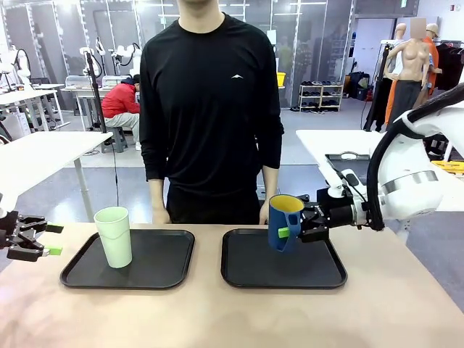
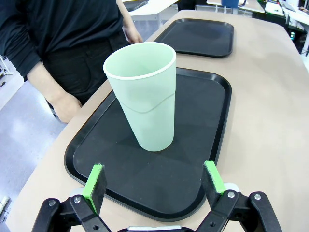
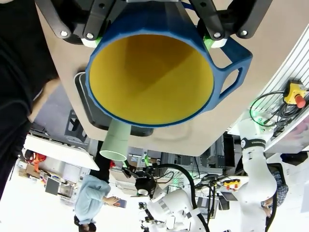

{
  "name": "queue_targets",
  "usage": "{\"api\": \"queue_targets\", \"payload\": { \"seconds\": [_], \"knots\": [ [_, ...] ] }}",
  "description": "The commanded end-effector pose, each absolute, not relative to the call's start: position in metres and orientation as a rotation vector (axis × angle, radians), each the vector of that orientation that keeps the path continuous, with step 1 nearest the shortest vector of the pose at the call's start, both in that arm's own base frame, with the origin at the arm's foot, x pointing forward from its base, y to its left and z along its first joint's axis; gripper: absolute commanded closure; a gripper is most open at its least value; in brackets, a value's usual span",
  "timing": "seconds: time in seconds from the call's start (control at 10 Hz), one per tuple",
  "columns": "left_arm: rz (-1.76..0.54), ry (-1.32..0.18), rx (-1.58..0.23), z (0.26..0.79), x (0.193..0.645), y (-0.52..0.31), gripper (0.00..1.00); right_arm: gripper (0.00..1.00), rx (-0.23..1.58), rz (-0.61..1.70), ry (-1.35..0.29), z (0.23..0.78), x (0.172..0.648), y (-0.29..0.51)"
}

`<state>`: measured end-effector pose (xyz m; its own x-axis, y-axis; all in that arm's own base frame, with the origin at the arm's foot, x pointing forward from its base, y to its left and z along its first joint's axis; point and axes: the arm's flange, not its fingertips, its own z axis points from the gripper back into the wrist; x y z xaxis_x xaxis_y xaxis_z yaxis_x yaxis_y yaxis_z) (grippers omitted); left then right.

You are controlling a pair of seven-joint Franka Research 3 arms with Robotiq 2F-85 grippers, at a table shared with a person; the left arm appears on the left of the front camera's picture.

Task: Sort and store the cups by type.
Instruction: Pick up the Handle plastic cup and place it into the empty Flat Tray.

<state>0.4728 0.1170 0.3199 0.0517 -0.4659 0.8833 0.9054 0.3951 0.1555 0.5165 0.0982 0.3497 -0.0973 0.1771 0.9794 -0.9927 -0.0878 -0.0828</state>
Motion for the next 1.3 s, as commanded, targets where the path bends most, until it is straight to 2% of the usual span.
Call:
{"api": "queue_targets", "payload": {
  "seconds": [0.0,0.4,1.2],
  "knots": [
    [-1.121,-1.082,-0.521,0.319,0.474,0.117,0.0,0.55,1.091,1.361,-1.092,0.35,0.533,0.097],
    [-1.121,-1.082,-0.521,0.319,0.474,0.117,0.0,0.55,1.04,1.331,-1.102,0.337,0.549,0.086],
    [-1.121,-1.082,-0.521,0.319,0.474,0.117,0.0,0.55,0.993,1.278,-1.148,0.253,0.579,0.086]
  ]
}}
